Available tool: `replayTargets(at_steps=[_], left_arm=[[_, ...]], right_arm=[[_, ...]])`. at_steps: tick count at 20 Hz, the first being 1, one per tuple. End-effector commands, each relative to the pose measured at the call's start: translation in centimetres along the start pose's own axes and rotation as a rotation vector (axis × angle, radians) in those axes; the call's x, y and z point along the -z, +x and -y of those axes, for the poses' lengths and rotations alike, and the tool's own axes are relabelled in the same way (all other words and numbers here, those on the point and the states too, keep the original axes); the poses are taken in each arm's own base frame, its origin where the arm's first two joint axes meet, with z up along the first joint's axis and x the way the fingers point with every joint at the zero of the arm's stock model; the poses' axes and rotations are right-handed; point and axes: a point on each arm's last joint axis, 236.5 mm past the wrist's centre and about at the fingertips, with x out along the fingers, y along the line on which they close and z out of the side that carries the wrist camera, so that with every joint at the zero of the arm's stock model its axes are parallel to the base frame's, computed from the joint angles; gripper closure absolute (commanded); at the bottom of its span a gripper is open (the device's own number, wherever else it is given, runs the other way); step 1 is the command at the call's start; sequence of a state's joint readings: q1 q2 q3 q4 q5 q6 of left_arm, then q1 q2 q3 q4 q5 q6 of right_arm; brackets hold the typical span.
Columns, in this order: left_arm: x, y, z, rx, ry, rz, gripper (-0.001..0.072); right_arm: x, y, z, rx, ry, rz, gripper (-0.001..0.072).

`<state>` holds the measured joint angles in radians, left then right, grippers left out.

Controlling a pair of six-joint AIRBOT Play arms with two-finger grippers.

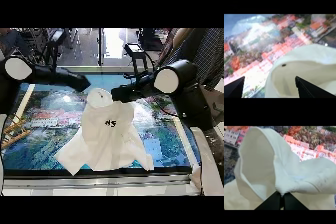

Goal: Fold the clothes and pants, and hang the long-sleeved shirts on hangers.

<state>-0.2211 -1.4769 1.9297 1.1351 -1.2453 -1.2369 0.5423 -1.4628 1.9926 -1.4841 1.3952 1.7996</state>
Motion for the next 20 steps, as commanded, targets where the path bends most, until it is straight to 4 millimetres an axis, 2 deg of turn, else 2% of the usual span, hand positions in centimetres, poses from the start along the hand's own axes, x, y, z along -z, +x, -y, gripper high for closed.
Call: replayTargets(at_steps=[1,3,5,6,8,10,11,12,13,14,16,20], left_arm=[[7.8,-2.9,-5.7,-0.142,-0.088,-0.302,0.0011],[11.2,-7.9,-12.9,-0.378,-0.227,-0.368,0.0011],[15.9,-13.7,-19.4,-0.545,-0.391,-0.365,0.0012],[18.8,-16.5,-22.3,-0.621,-0.483,-0.347,0.0011],[26.1,-22.3,-28.1,-0.809,-0.673,-0.263,0.0012],[33.5,-27.0,-32.1,-0.978,-0.864,-0.131,0.0021],[36.4,-28.9,-33.3,-1.04,-0.934,-0.081,0.0064],[38.7,-30.8,-34.5,-1.104,-0.98,-0.023,0.0121],[40.3,-32.6,-35.6,-1.164,-1.011,0.032,0.0125],[41.3,-33.9,-36.6,-1.207,-1.018,0.055,0.0125],[43.1,-34.3,-38.3,-1.23,-1.03,0.047,0.0125],[46.5,-30.2,-40.4,-1.159,-1.076,-0.031,0.0125]], right_arm=[[-1.1,3.7,-0.2,-0.015,0.038,0.02,0.0688],[0.6,6.6,0.0,-0.009,0.044,-0.062,0.0688],[1.7,8.2,0.2,0.002,0.017,-0.113,0.0688],[2.0,8.5,-0.1,-0.002,-0.003,-0.121,0.0687],[2.0,8.7,-0.2,-0.004,-0.035,-0.122,0.0687],[1.6,8.7,-0.3,-0.005,-0.036,-0.103,0.0687],[1.4,8.7,-0.3,-0.008,-0.042,-0.094,0.0687],[1.4,8.7,-0.3,-0.008,-0.046,-0.094,0.0687],[1.4,8.7,-0.3,-0.008,-0.053,-0.095,0.0686],[1.4,8.7,-0.3,-0.006,-0.054,-0.094,0.0686],[1.3,8.8,0.0,0.004,-0.057,-0.091,0.0686],[1.2,8.8,0.4,0.023,-0.062,-0.088,0.0686]])
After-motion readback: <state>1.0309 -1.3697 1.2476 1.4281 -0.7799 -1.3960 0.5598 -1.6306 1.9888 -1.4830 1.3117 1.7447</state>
